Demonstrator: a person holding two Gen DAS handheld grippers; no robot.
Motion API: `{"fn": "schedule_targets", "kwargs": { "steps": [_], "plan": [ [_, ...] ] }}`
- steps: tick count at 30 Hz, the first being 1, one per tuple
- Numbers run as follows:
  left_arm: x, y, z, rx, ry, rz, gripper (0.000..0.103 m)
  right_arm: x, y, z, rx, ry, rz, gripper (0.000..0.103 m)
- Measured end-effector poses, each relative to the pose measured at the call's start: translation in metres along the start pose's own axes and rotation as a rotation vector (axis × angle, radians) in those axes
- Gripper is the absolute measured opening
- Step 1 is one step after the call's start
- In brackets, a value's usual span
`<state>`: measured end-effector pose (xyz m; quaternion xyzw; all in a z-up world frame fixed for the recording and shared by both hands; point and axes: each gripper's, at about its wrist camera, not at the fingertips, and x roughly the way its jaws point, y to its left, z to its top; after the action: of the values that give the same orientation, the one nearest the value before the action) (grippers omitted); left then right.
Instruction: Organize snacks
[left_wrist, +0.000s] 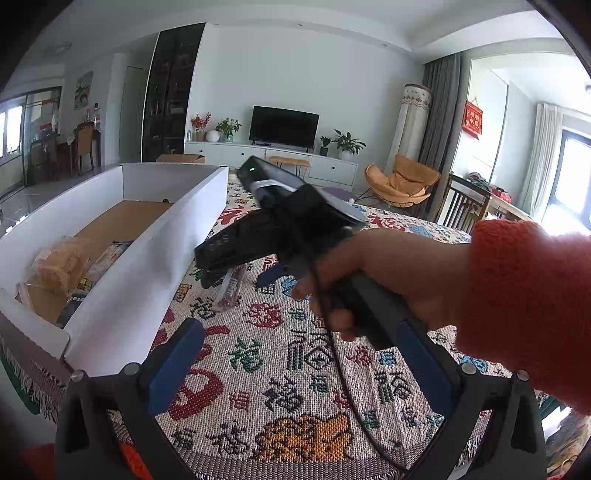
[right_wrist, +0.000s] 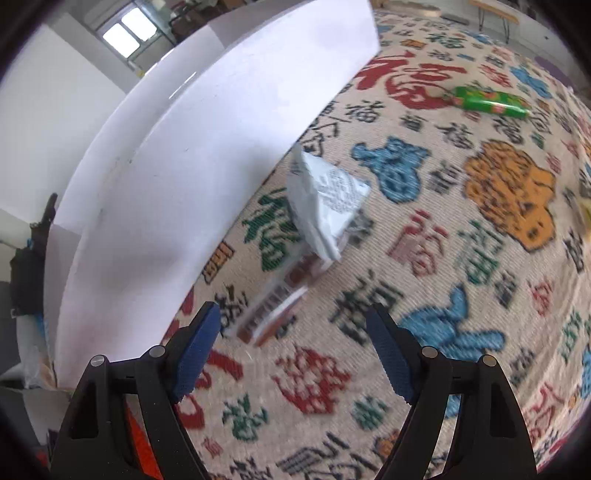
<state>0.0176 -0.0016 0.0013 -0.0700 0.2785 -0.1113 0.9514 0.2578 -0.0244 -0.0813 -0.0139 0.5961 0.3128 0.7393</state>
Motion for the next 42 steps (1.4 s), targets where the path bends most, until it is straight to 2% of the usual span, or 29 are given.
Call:
{"fn": "schedule_targets", "kwargs": {
  "steps": [2, 4, 5, 6, 9, 15, 18, 22, 23, 25, 26, 27, 29, 32, 34, 39, 42],
  "plan": [
    [0.001, 0.003, 0.0, -0.014, 0.003, -0.002, 0.103, 0.01, 0.017, 0.01, -0.036, 0.002, -0.078, 0.079],
    [0.004, 0.006, 0.0, -0.03, 0.016, -0.002, 0.103, 0.016, 0.031, 0.011, -0.102, 0.026, -0.193, 0.046],
    [0.006, 0.007, 0.0, -0.039, 0.023, -0.003, 0.103, 0.016, 0.035, 0.009, -0.129, 0.038, -0.215, 0.025],
    [0.008, 0.008, 0.0, -0.047, 0.028, -0.003, 0.103, 0.015, 0.035, 0.005, -0.137, 0.06, -0.195, 0.02],
    [0.011, 0.012, 0.0, -0.061, 0.033, -0.007, 0.103, 0.001, 0.023, -0.017, -0.154, 0.073, -0.225, 0.019],
    [0.02, 0.011, 0.0, -0.062, 0.076, -0.012, 0.103, -0.051, -0.051, -0.084, -0.074, 0.055, -0.318, 0.019],
    [0.031, 0.013, -0.001, -0.076, 0.127, -0.01, 0.103, -0.083, -0.097, -0.122, 0.021, -0.002, -0.365, 0.019],
    [0.056, 0.016, -0.002, -0.1, 0.232, 0.005, 0.103, -0.111, -0.13, -0.16, 0.08, -0.106, -0.428, 0.021],
    [0.065, 0.016, -0.002, -0.106, 0.262, 0.008, 0.103, -0.113, -0.134, -0.171, 0.086, -0.142, -0.431, 0.026],
    [0.086, 0.013, 0.001, -0.105, 0.319, 0.018, 0.103, -0.116, -0.142, -0.183, 0.095, -0.218, -0.426, 0.043],
    [0.098, 0.009, 0.003, -0.087, 0.34, 0.027, 0.103, -0.117, -0.142, -0.189, 0.096, -0.254, -0.43, 0.065],
    [0.111, 0.005, 0.004, -0.06, 0.359, 0.044, 0.103, -0.115, -0.142, -0.194, 0.097, -0.273, -0.44, 0.074],
    [0.136, 0.002, 0.004, -0.025, 0.403, 0.089, 0.103, -0.117, -0.141, -0.201, 0.09, -0.328, -0.456, 0.074],
    [0.158, 0.011, -0.005, -0.067, 0.443, 0.12, 0.103, -0.118, -0.141, -0.205, 0.105, -0.384, -0.46, 0.076],
    [0.156, 0.009, -0.01, -0.034, 0.417, 0.149, 0.103, -0.118, -0.141, -0.203, 0.103, -0.383, -0.47, 0.077],
    [0.161, -0.001, -0.018, 0.056, 0.429, 0.211, 0.103, -0.117, -0.145, -0.205, 0.118, -0.385, -0.476, 0.081],
    [0.16, 0.001, -0.019, 0.047, 0.425, 0.206, 0.103, -0.117, -0.146, -0.207, 0.122, -0.385, -0.483, 0.082]
  ]
}}
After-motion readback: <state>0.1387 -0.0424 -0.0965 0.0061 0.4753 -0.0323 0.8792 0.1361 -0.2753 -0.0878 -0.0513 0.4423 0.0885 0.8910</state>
